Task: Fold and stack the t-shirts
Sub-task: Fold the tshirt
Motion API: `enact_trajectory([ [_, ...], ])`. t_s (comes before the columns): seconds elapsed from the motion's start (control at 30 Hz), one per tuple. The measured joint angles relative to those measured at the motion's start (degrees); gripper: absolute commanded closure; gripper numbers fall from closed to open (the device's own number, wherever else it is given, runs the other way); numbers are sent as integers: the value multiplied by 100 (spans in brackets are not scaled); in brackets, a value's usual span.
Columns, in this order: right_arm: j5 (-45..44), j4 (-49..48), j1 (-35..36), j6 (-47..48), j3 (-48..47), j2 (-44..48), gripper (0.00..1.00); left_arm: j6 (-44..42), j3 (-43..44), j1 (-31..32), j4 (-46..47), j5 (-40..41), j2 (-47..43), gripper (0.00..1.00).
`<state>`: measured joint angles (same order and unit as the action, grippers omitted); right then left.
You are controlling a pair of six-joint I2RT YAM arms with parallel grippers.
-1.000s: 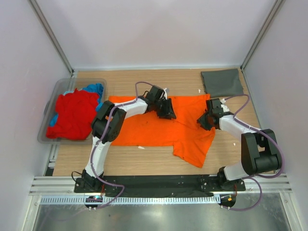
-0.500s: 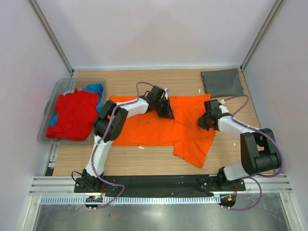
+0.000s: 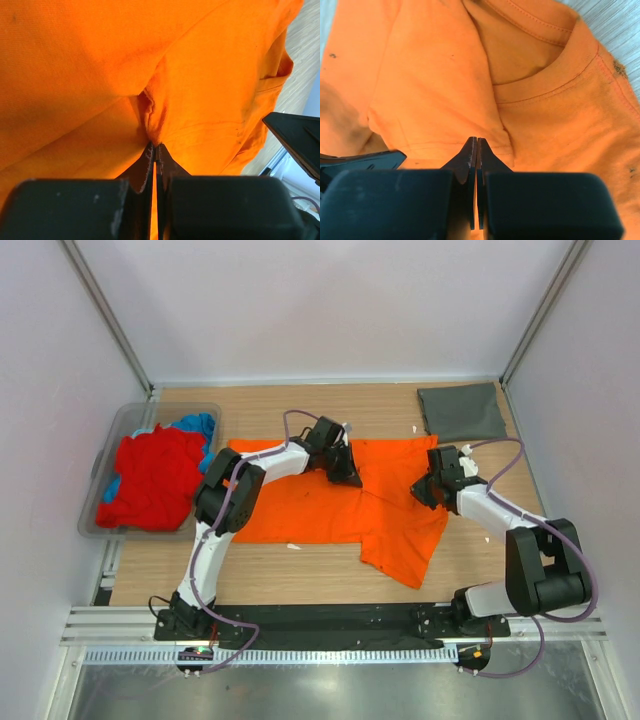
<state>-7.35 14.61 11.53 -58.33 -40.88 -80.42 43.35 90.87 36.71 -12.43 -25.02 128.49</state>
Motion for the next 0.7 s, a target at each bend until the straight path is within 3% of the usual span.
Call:
enact_trajectory([
  [0.23, 2, 2, 2, -59, 39, 195, 98, 17, 13, 0, -175, 61, -116, 100],
  [0.37, 2, -2, 52, -85, 149, 208, 79, 37, 42, 2, -227, 85, -125, 100],
  [0.53, -7, 9, 118, -109, 286, 205, 70, 103, 44, 4, -291, 105, -125, 100],
  [0.7, -42, -42, 184, -177, 354, 201, 70, 107, 52, 4, -374, 146, -125, 100],
])
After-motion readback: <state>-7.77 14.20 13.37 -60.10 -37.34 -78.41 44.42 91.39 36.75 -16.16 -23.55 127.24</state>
